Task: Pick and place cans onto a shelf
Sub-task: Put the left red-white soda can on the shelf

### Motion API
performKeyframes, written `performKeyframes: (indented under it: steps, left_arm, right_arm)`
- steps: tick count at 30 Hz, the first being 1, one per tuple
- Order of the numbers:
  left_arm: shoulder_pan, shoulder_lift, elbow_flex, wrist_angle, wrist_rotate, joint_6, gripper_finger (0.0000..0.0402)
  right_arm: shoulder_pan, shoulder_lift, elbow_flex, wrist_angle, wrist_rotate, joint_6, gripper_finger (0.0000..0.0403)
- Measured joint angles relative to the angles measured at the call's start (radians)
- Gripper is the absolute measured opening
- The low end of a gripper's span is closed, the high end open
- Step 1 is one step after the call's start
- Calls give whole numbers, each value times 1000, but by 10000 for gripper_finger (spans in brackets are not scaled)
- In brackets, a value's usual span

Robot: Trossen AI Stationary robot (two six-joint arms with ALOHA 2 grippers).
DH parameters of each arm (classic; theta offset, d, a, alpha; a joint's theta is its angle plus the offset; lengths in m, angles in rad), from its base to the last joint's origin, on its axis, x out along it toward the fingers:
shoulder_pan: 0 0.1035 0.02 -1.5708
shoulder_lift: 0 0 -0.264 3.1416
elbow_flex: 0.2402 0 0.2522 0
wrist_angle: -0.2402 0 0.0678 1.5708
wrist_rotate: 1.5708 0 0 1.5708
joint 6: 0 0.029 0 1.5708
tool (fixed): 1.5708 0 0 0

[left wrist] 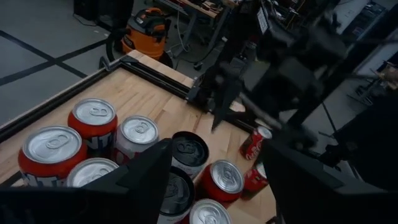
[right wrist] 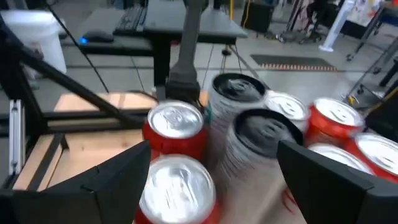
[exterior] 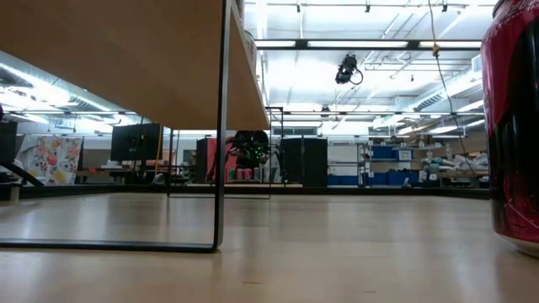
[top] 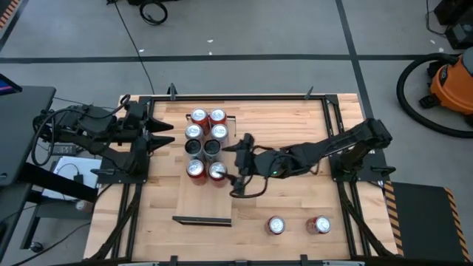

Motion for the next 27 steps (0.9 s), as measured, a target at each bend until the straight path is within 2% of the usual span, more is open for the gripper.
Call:
performKeyframes:
  steps: [6, 11, 17, 22, 27]
  left_arm:
    - [0, 3, 0, -4, 67, -1, 258]
    - [-1, 29, 0, -60, 172, -23, 258]
    - [-12, 123, 0, -204, 299, -97, 258]
    - [-93, 210, 0, -240, 290, -111, 258]
    - [-165, 278, 0, -232, 194, -109, 258]
  right_arm:
    - [17, -112, 2, -256, -4, 74, 358]
    - [11, -164, 2, -443, -191, 185, 351]
    - [29, -160, 0, -594, -217, 279, 347]
    - [41, -156, 0, -623, -212, 311, 347]
    - [41, -156, 0, -701, -206, 366, 347]
